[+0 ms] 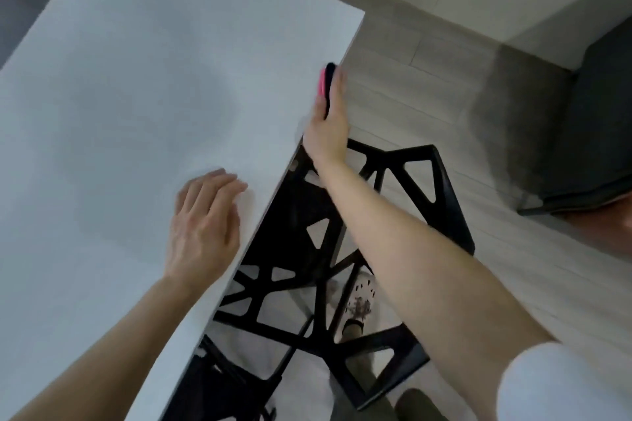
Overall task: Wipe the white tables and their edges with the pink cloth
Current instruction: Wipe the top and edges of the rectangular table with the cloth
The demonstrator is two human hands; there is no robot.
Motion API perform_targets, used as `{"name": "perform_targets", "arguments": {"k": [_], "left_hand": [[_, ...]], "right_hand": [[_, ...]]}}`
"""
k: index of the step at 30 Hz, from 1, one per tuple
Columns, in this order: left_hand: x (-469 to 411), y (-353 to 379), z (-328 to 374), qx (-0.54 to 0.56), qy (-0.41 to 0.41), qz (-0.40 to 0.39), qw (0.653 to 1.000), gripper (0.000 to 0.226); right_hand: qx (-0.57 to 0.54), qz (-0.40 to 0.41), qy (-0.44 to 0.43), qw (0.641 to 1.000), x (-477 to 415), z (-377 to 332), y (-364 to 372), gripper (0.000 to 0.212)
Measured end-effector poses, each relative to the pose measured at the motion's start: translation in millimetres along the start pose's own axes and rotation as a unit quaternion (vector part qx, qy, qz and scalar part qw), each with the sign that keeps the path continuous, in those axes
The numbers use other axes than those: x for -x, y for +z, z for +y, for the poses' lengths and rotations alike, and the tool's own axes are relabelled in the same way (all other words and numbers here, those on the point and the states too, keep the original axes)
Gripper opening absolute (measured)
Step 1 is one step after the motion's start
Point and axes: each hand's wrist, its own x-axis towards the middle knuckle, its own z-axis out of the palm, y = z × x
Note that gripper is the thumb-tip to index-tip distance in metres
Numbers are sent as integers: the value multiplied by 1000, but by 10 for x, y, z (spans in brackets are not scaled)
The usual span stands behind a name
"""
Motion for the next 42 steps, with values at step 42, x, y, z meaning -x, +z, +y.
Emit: {"name": "perform_targets", "arguments": {"k": [42], "left_hand": [[967,-176,-409,-25,10,-1,1000,52]], "right_hand": [[-52,-15,2,999,2552,257,367,50]]}}
